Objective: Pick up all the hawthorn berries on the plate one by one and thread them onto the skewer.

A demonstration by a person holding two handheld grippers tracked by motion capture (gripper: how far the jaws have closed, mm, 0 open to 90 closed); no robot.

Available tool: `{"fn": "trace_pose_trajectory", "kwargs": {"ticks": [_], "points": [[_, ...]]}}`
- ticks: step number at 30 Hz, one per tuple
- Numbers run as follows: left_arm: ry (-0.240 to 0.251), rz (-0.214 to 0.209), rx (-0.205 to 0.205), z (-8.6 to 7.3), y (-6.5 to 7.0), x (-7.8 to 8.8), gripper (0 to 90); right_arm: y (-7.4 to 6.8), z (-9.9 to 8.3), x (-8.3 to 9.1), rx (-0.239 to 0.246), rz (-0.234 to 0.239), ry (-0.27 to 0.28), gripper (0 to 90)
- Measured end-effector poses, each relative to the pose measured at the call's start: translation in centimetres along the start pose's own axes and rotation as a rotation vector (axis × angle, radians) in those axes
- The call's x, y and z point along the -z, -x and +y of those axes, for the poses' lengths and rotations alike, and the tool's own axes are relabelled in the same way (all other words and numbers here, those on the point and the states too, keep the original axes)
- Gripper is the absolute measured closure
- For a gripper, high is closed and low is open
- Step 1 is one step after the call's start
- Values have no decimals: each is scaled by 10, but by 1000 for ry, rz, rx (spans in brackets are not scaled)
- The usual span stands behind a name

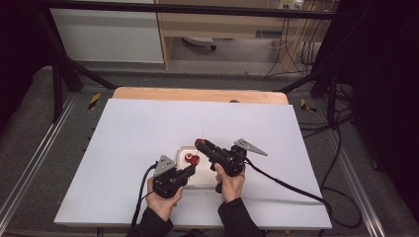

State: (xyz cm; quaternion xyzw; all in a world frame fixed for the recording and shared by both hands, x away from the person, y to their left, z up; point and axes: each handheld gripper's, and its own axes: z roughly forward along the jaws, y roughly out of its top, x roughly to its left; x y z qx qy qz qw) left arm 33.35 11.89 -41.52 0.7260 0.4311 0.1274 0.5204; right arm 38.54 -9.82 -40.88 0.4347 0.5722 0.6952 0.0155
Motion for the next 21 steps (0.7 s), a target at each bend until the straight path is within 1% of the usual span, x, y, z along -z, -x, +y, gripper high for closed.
{"fn": "trace_pose_trajectory", "kwargs": {"ticks": [3, 4, 7, 9, 11, 12, 13, 14, 15, 18, 21], "points": [[6, 3, -6, 1, 0, -1, 886, 0, -2, 0, -1, 6, -13, 644], [2, 5, -7, 1, 0, -2, 886, 0, -3, 0, 0, 5, -22, 645], [-7, 3, -2, 1, -2, -3, 886, 0, -5, 0, 2, -1, -29, 644], [-16, 6, -10, 0, -3, -4, 887, 0, -6, 0, 7, -4, -38, 644], [-23, -5, 3, 0, -4, -5, 886, 1, -7, 0, 15, -12, -47, 644], [-28, -6, 4, 0, -5, -6, 886, 0, -8, 0, 7, -12, -46, 644], [-28, -4, -4, 0, -4, -7, 886, 1, -9, 0, 12, -14, -51, 644], [-29, 0, -10, -1, -4, -7, 886, 1, -10, 0, 2, -15, -53, 644], [-30, 0, -13, -1, -4, -7, 886, 2, -11, 0, 3, -17, -59, 644], [-29, 1, -13, 0, -5, -7, 886, 2, -14, 0, -1, -14, -74, 643], [-21, 2, -33, -1, -4, -7, 886, 3, -13, 0, -4, -6, -83, 640]]}}
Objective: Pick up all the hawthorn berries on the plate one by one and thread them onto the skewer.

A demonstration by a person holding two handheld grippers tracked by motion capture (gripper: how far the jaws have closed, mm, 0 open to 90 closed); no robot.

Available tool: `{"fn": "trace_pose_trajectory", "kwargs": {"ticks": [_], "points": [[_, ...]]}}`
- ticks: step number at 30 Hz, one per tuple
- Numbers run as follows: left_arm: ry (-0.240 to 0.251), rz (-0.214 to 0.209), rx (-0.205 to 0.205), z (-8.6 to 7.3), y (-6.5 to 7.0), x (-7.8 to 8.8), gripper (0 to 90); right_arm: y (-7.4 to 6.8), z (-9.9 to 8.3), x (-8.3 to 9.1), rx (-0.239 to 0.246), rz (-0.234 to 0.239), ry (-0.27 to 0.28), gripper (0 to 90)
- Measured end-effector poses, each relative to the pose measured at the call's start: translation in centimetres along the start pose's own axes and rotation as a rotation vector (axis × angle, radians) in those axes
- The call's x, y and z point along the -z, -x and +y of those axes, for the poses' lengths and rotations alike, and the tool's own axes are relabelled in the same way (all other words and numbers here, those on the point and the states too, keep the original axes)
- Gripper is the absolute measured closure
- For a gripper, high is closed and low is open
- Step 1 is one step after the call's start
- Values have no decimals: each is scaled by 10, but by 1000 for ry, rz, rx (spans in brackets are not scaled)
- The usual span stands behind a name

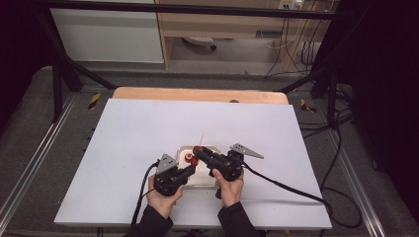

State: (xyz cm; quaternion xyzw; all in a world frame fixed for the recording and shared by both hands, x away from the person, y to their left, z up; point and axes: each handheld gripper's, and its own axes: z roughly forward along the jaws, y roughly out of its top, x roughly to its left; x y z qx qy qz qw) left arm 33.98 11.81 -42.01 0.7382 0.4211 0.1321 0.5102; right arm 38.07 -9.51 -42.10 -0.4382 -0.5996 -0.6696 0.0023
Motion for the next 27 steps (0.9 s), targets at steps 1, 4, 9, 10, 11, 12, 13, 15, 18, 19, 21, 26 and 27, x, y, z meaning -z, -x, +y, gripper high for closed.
{"fn": "trace_pose_trajectory", "kwargs": {"ticks": [1, 4, 9, 10, 11, 12, 13, 15, 18, 19, 21, 26, 27], "points": [[4, 0, -2, 1, 0, 1, 885, 0, 1, 0, 2, 4, -1, 638], [-4, -2, -17, 1, -1, 4, 886, 0, 2, 1, 13, 9, 2, 585], [-29, 6, -57, -3, -10, 9, 885, 1, 8, 13, 69, -24, -1, 475], [-29, 17, -64, -4, -13, 11, 885, 2, 9, 15, 79, -34, -9, 438], [-34, 20, -70, -4, -15, 13, 884, 4, 10, 17, 89, -48, -30, 402], [-37, 23, -78, -4, -18, 15, 884, 6, 10, 18, 105, -60, -50, 371], [-40, 27, -86, -4, -20, 17, 884, 8, 10, 19, 121, -70, -70, 339], [-56, 26, -96, -6, -25, 22, 883, 11, 10, 21, 151, -94, -120, 272], [-71, 32, -107, -9, -33, 29, 883, 15, 9, 21, 196, -128, -190, 194], [-77, 36, -113, -10, -36, 32, 882, 16, 8, 21, 203, -136, -210, 175], [-104, 27, -126, -13, -42, 36, 882, 18, 8, 21, 223, -146, -250, 135], [-152, 16, -151, -24, -57, 49, 881, 21, 10, 21, 239, -171, -334, 94], [-158, 20, -153, -26, -60, 51, 881, 21, 11, 21, 244, -175, -354, 88]]}}
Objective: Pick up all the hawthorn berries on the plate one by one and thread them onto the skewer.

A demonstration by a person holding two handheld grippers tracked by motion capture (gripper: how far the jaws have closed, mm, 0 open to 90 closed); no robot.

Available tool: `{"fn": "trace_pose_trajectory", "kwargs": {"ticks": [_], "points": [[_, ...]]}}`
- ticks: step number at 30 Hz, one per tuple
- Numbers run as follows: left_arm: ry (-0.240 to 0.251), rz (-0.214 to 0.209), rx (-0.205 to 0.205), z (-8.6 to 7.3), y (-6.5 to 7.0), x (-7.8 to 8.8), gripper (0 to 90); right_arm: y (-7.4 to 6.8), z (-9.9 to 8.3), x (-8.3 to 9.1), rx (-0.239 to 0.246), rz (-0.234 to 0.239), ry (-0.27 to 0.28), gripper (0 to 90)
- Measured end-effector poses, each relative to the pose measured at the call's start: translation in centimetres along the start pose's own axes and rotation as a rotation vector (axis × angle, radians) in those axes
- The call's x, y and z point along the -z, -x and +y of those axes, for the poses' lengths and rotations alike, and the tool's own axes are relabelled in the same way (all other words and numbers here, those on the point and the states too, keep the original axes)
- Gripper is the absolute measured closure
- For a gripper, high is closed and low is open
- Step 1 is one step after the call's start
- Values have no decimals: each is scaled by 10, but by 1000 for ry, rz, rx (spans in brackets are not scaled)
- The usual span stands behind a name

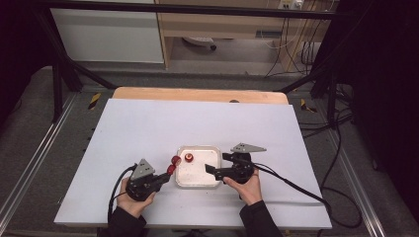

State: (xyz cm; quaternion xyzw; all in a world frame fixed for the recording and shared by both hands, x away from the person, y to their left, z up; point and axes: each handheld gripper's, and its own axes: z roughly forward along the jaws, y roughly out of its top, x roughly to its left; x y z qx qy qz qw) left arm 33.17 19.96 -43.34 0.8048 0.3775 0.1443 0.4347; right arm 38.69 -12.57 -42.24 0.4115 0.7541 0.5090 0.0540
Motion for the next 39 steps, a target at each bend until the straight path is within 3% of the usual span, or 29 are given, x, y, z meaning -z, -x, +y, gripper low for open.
{"fn": "trace_pose_trajectory", "kwargs": {"ticks": [3, 7, 17, 30, 39], "points": [[-3, 3, 9, -5, -6, 7, 881, -1, 4, 0, 36, -26, -55, 81], [-14, 13, 2, -10, -13, 15, 880, -4, 12, -6, 64, -25, -130, 75], [-40, 7, 17, -14, -24, 20, 881, -15, 37, -27, 147, -61, -285, 78], [-37, 33, 37, -16, -36, 27, 881, -27, 71, -71, 206, -85, -454, 138], [-49, 34, 40, -17, -38, 26, 881, -31, 77, -100, 272, -80, -539, 235]]}}
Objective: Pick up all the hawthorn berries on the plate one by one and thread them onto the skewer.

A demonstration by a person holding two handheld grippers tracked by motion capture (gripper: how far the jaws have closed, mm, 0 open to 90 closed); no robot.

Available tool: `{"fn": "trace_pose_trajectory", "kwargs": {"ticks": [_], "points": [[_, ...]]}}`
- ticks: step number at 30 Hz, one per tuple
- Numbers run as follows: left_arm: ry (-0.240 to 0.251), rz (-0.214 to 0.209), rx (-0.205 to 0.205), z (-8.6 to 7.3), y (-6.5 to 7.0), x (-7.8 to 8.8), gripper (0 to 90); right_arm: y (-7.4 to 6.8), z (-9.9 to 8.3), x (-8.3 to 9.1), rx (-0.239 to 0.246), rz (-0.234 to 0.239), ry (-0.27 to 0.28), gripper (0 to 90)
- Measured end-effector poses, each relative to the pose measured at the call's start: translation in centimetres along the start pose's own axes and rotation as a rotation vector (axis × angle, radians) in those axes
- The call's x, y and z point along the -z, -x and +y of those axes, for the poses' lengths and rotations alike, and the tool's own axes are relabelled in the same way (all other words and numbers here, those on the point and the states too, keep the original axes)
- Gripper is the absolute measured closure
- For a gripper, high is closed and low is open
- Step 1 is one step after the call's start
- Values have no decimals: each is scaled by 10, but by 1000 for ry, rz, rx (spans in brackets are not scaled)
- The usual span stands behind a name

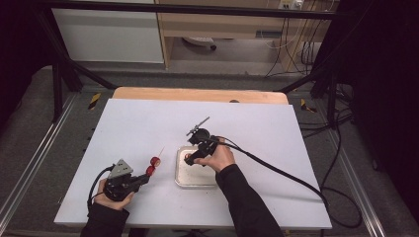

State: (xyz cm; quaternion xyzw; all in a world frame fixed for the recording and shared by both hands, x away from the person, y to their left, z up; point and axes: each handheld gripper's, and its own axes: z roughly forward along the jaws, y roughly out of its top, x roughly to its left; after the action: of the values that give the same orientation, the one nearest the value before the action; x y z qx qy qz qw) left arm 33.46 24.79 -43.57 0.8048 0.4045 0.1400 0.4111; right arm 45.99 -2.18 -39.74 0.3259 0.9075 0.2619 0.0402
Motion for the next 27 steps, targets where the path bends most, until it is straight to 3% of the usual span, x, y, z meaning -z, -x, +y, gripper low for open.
{"fn": "trace_pose_trajectory", "kwargs": {"ticks": [4, 11, 27], "points": [[-2, 0, -1, 0, 1, -1, 881, 1, 7, -7, 23, -14, -46, 290], [-6, -2, -6, 0, 1, -1, 881, 3, 15, -16, 74, 17, -111, 398], [-13, -4, -13, 0, 3, -3, 881, 8, 21, -29, 81, 59, -139, 541]]}}
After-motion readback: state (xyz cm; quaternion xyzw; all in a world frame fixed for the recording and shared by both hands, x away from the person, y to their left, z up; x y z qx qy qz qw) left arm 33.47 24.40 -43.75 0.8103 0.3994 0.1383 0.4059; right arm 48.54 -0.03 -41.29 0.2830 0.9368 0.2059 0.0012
